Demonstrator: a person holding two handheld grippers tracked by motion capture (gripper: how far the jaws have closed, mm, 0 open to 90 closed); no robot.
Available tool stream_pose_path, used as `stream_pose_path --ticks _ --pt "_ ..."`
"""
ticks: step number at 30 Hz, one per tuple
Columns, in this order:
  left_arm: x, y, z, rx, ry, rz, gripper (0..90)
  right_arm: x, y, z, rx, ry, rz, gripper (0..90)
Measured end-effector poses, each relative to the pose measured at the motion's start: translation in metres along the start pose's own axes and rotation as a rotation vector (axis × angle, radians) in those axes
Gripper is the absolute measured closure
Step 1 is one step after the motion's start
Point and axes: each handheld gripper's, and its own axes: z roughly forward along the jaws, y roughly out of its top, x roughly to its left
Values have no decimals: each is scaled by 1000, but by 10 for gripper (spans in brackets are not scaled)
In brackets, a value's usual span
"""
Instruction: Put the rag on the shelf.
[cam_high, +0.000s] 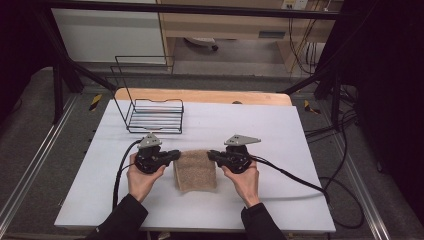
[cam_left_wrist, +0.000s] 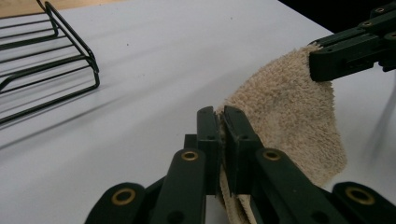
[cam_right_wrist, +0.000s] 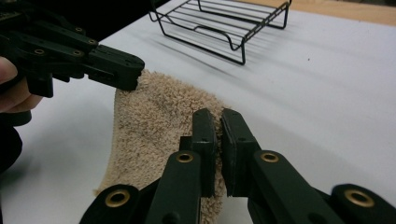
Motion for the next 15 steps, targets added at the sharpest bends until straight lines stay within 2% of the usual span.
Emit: stream_pose_path --ticks 15 --pt "-1 13 -22 -67 29 27 855 15 19 -9 -74 1 -39 854"
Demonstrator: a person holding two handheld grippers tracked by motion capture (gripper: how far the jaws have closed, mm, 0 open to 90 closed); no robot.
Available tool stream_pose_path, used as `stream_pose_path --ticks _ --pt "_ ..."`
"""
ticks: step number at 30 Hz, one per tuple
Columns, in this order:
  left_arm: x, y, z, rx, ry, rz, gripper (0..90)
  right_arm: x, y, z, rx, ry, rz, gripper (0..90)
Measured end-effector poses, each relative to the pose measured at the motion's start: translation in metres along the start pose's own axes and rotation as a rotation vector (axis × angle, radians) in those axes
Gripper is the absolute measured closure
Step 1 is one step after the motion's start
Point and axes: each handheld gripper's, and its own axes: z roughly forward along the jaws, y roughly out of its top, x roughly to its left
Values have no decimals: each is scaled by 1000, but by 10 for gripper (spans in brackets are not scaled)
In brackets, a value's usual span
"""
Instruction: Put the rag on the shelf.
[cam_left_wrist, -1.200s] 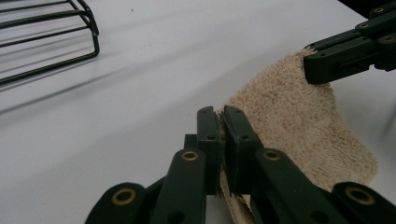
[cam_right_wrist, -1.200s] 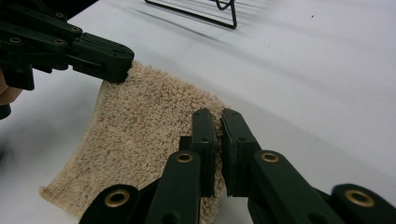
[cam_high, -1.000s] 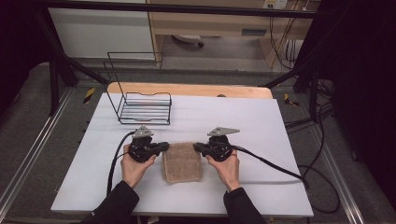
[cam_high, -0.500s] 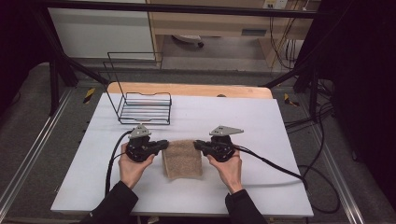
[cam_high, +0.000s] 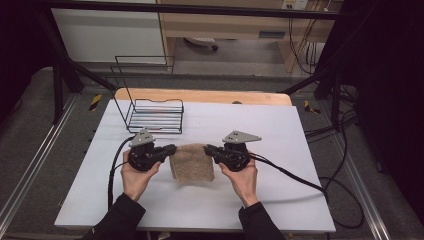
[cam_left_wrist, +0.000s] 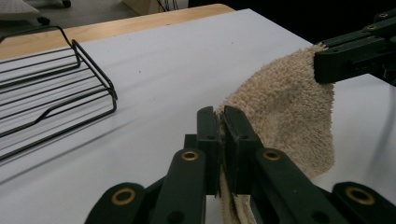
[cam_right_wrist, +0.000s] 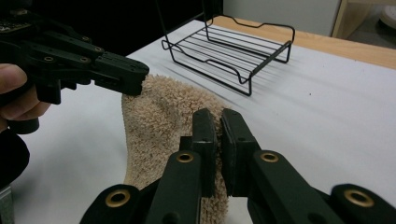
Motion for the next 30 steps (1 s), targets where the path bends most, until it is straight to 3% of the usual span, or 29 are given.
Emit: stream_pose_path --ticks 30 --pt "19 22 -44 -120 69 -1 857 26 36 16 -121 11 -38 856"
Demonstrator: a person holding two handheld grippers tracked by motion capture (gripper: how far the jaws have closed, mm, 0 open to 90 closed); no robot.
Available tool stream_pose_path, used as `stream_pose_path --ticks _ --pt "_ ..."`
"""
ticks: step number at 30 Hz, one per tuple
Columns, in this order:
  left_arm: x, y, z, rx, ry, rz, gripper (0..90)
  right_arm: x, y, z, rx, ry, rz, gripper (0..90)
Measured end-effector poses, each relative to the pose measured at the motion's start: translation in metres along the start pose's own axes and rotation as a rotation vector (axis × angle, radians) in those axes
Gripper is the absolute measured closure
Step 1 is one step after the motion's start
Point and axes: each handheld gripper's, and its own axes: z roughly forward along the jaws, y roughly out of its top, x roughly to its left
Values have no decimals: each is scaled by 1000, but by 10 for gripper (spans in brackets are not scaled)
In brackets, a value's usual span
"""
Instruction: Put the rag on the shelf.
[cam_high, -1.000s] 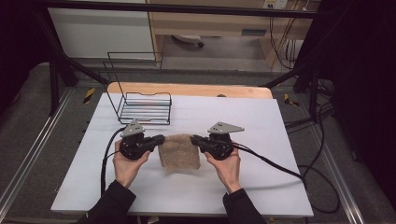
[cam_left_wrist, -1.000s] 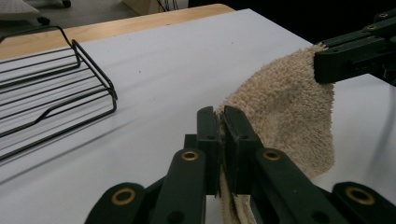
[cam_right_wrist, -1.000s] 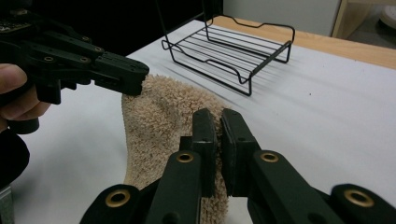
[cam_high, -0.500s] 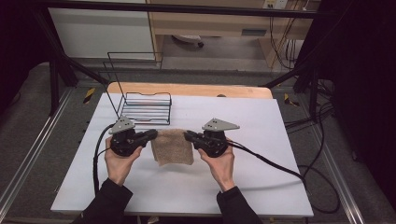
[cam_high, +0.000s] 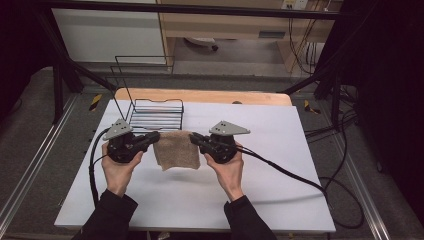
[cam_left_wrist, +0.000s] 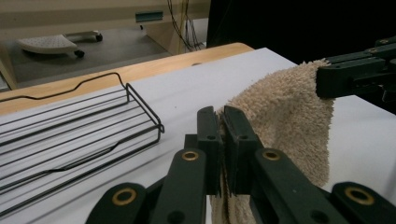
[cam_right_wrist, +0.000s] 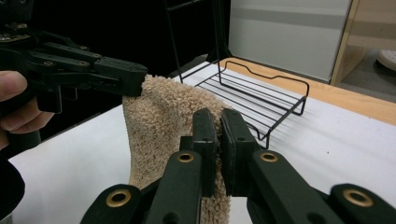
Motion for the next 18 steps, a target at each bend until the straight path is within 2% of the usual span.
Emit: stream_pose_path --ticks 15,18 --pt "9 15 -18 -60 29 11 859 10 22 7 -48 8 -29 857" --pt "13 19 -20 -69 24 4 859 12 27 9 -60 7 -35 857"
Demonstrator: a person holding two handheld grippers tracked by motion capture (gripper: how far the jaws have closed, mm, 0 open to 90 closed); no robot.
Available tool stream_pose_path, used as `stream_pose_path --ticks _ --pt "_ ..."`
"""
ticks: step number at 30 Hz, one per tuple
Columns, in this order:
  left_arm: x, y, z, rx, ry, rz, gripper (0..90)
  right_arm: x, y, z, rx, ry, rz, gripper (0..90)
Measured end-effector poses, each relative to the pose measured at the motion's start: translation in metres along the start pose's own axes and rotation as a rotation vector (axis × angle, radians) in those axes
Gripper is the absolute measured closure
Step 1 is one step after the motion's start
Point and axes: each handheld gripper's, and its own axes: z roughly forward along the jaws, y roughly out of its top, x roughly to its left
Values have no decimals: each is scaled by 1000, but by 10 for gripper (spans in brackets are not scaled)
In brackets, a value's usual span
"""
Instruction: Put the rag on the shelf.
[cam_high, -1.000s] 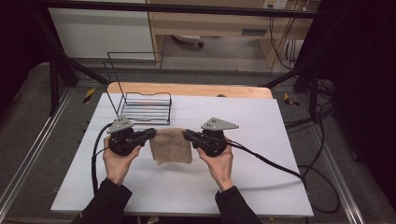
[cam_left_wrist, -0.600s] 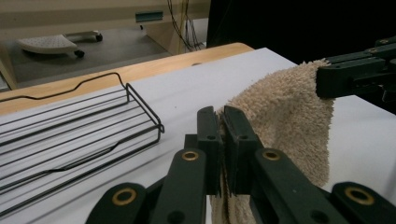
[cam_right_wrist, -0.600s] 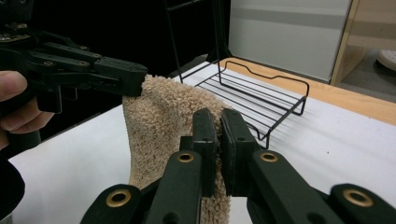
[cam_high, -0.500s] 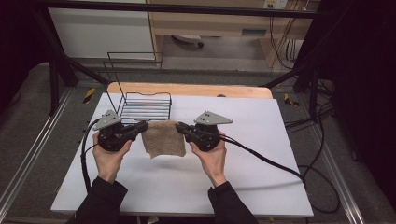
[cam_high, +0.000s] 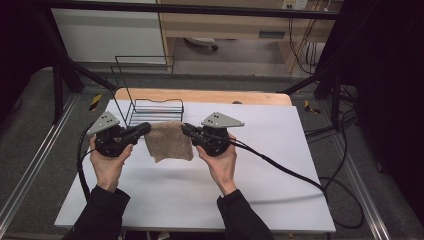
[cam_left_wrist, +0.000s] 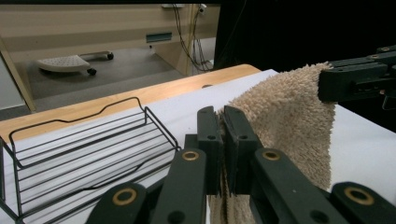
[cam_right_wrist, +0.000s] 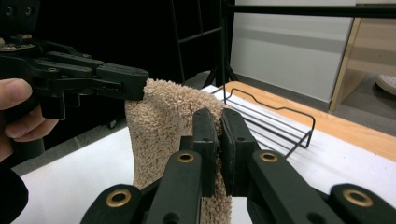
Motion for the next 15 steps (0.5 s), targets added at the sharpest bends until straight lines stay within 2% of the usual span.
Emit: stream_pose_path --ticks 5,15 --pt "5 7 -5 -12 19 13 859 3 8 6 -14 -2 -12 857" --pt "16 21 -14 -49 22 10 859 8 25 15 -46 -4 -35 857"
